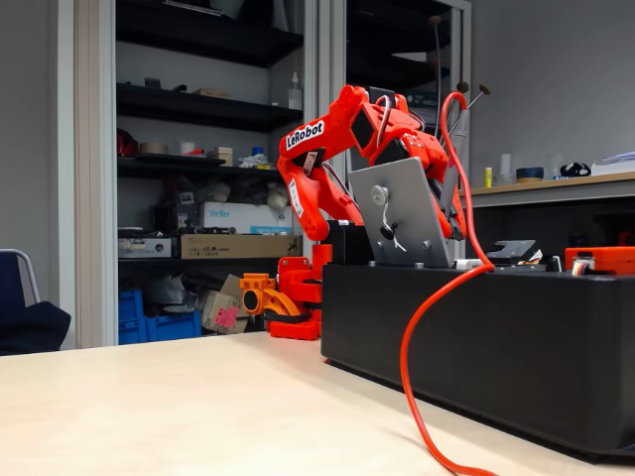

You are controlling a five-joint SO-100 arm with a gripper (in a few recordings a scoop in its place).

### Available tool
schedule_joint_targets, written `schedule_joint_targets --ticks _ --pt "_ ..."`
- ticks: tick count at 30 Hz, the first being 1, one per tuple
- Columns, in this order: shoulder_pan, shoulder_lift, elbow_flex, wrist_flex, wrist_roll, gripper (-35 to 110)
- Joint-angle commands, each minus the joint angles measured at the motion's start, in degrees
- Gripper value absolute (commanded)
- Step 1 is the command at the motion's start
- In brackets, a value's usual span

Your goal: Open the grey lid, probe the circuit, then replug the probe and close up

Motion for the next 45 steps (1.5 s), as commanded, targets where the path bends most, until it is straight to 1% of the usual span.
schedule_joint_targets --ticks 1,16,22,29,40,45 --pt "-0.4 1.7 -1.8 -0.6 0.7 0" --pt "-0.7 -1.6 -10.8 -3.7 0.4 0" --pt "-2.5 -2.8 -11.1 -12.6 -1.1 0" --pt "-5.4 -5.9 -8.7 -22.2 0.8 0" --pt "-6.9 -14.1 -9.7 -31.0 2.9 0" --pt "-6.9 -18.0 -11.6 -33.2 3.2 0"
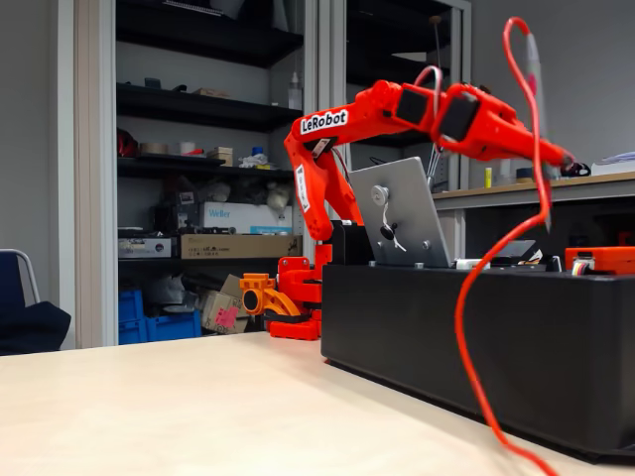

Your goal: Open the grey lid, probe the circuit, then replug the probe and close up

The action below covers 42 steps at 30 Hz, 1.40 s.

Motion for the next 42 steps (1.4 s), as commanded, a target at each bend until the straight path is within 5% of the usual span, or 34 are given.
schedule_joint_targets --ticks 1,42 --pt "-1.2 -1.4 -3.7 -1.3 1.3 0" --pt "-4.7 -9.1 -6.5 -5.3 5.4 0"
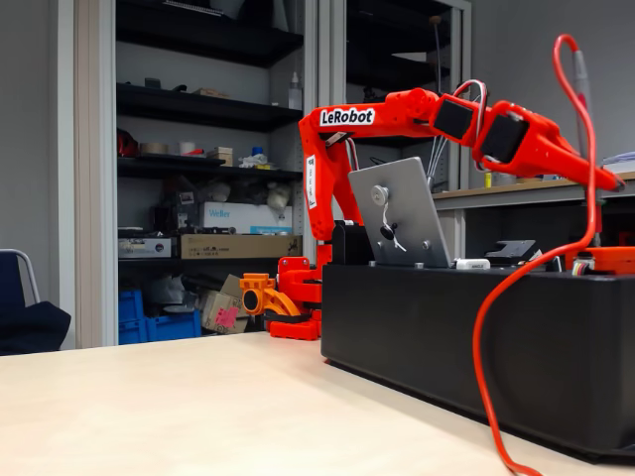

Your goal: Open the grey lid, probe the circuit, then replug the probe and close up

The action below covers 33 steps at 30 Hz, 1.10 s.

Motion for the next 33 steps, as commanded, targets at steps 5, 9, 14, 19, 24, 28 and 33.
schedule_joint_targets --ticks 5,9,14,19,24,28,33 --pt "-0.2 4.5 0.9 -0.6 0.1 0" --pt "0.0 4.7 1.0 -0.5 -0.1 0" --pt "0.1 4.9 1.0 -0.4 -0.1 0" --pt "0.3 5.0 1.0 -0.3 -0.3 0" --pt "0.4 5.1 1.2 -0.2 -0.4 0" --pt "0.4 5.2 1.7 -0.2 -0.4 0" --pt "0.7 5.4 2.0 -0.2 -0.4 0"
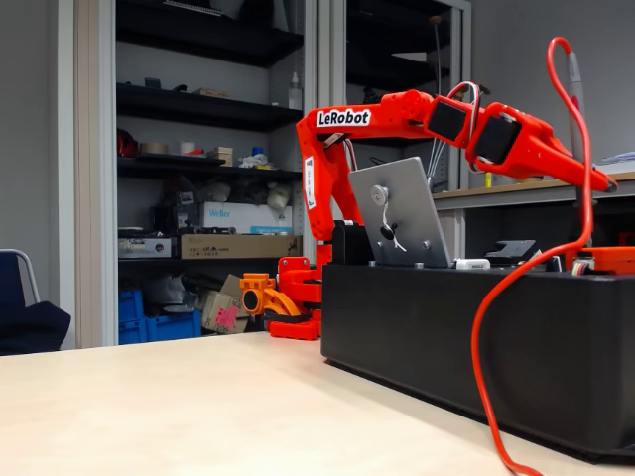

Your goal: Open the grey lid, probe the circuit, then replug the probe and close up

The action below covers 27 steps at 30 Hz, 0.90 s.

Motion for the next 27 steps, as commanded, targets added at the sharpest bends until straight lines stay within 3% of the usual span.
schedule_joint_targets --ticks 1,27 --pt "0.1 3.3 0.5 -0.1 -0.1 0" --pt "0.8 3.3 1.8 -1.6 -0.7 0"
